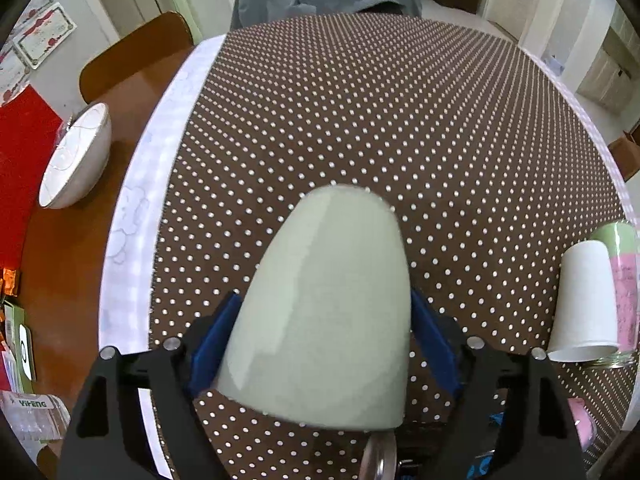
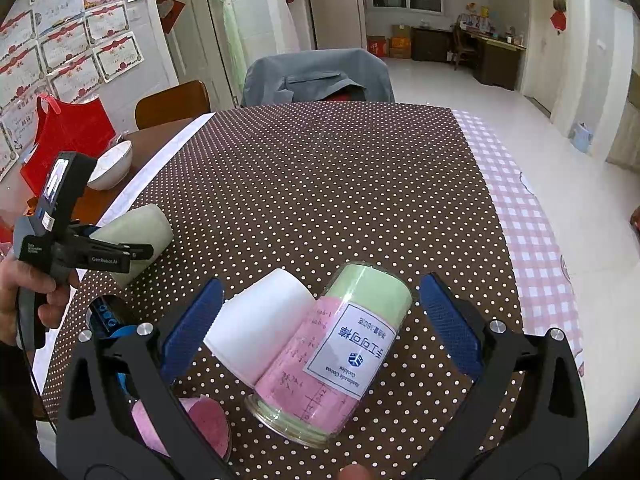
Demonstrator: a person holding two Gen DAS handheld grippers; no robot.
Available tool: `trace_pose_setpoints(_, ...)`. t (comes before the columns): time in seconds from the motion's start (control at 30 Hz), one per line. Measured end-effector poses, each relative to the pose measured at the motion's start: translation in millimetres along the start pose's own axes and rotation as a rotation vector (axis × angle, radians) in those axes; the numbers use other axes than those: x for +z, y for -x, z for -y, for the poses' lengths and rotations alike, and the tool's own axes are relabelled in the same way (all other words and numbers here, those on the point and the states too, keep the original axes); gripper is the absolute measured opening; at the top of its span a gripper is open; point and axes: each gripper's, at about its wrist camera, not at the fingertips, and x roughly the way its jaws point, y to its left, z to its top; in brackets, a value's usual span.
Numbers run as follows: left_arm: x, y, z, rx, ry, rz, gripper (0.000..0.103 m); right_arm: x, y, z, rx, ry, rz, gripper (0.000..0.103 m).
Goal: Flip cup upside down
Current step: 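Lift the pale green cup with the left tool and rotate it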
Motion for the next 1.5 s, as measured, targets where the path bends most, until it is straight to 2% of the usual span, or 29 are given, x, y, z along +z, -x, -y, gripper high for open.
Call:
trace_pose_setpoints(0.17,-2.7,26.4,-3.8,-0.002,0.017,0.047,0.076,-2.6,9.9,4.6,0.0,-0.01,0.015,0.097)
trace_pose_setpoints(0.37,-11.1,37.5,0.5,-0.003,0.02,0.044,0.076,-8.5,24.3,7.1,0.0,-0.013,0.036,0.097)
trace_pose_setpoints(0.5,-16.8,35.3,0.6,-0.006,0.028,0.022,0.076,-12.1,31.4,9.6,-0.003,-0.015,0.04,0.097)
trace_pose_setpoints(0.6,-25.1,33.0,2.4,0.024,0.0,0.006,0.076,-14.0,35.6,10.9,-0.006,-0.015,0.047,0.097)
trace_pose_setpoints(0.93,-42.7,6.1,-19.5,0.071,-0.004,-0.108,0.077,-14.0,41.0,10.1,0.002,-0.016,0.055,0.097)
trace_pose_setpoints(1.23,-63.0,14.4,-32.1,0.091,-0.01,-0.101,0.077,-16.4,43.9,9.8,0.005,-0.021,0.053,0.097)
trace_pose_setpoints(1.5,-70.7,20.2,-43.9,0.073,0.059,-0.06,0.075,-20.8,54.2,10.6,0.006,-0.022,0.068,0.097)
